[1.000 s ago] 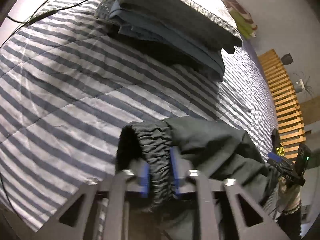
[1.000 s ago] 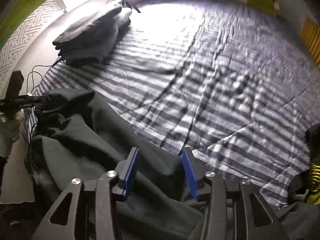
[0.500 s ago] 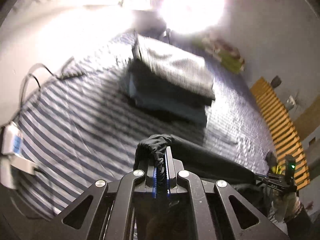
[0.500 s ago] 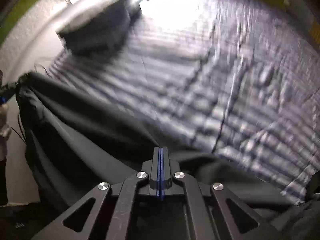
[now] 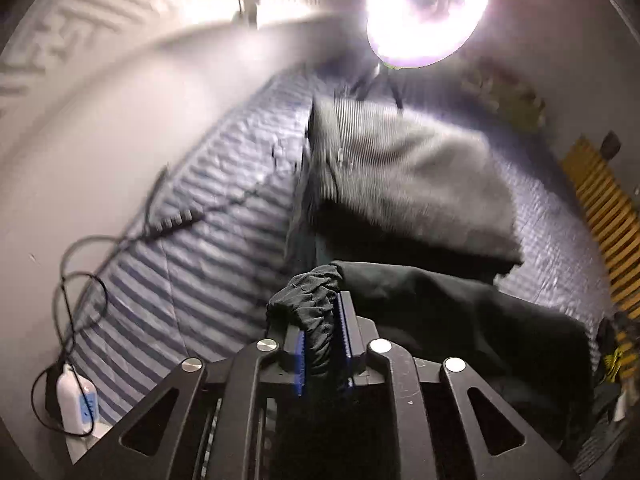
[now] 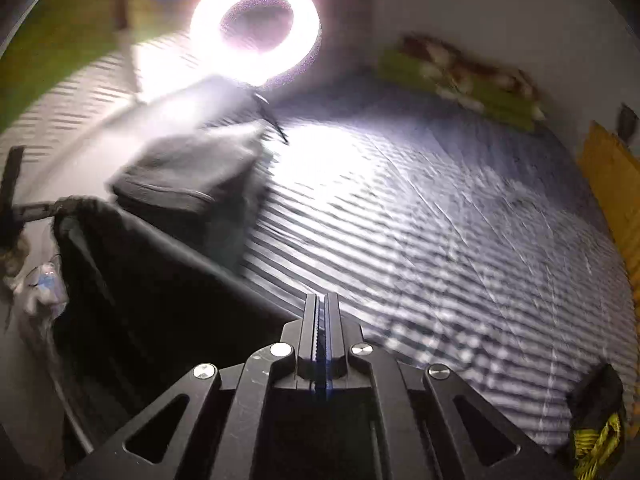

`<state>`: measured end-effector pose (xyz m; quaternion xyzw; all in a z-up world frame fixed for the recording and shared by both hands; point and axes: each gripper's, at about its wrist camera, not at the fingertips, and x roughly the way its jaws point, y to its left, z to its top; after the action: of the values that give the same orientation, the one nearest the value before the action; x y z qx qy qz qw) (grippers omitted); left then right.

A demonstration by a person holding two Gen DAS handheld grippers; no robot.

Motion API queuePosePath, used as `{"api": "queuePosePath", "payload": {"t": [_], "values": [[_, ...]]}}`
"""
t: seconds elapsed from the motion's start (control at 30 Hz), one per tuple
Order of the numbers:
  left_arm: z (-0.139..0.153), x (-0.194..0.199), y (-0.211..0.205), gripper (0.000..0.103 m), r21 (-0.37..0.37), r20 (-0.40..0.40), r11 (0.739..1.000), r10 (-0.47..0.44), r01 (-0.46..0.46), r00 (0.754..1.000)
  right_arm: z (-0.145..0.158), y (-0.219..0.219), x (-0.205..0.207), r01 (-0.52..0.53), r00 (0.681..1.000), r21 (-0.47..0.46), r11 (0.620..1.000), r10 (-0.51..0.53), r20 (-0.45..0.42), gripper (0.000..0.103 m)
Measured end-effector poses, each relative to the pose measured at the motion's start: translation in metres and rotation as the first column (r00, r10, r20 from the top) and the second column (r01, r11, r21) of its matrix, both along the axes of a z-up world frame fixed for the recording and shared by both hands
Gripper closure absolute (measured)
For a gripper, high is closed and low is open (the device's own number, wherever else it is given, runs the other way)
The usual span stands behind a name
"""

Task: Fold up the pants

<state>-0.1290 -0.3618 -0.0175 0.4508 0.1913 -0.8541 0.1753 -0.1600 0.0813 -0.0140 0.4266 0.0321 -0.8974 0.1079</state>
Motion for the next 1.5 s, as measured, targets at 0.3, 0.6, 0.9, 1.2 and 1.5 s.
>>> {"api": "queuePosePath", "payload": {"t": [0.3,0.6,0.9,1.2,1.5], "values": [[0.001,0.043,0.073,0.069,-0.134,-0.008,0.982,-0.133,0.131,0.991,-0.019,0.155,0.112,0.261,0.963,-0.127,0.957,-0.249,0.098,0.075],[-0.025,0.064,0.062,0.054,-0.038,0.093,0.996,-0.072,0.075,0.993,-0.094,0.203,0.255,0.440,0.880,-0.144,0.887,-0.393,0.267,0.071],[-0.010,0.097,0.032,0.054,0.080,0.016,0.993,0.082,-0.083,0.997,-0.111,0.182,0.263,0.406,0.897,-0.111,0.907,-0.373,0.237,0.069],[0.003,0.076,0.147,0.054,-0.007,-0.003,0.981,-0.195,0.195,0.981,-0.114,0.152,0.261,0.325,0.936,0.016,0.946,-0.324,0.141,0.068],[-0.053,0.052,0.234,0.054,0.072,0.096,0.930,-0.365,0.359,0.926,-0.122,0.153,0.275,0.335,0.929,-0.021,0.942,-0.327,0.174,0.065]]}}
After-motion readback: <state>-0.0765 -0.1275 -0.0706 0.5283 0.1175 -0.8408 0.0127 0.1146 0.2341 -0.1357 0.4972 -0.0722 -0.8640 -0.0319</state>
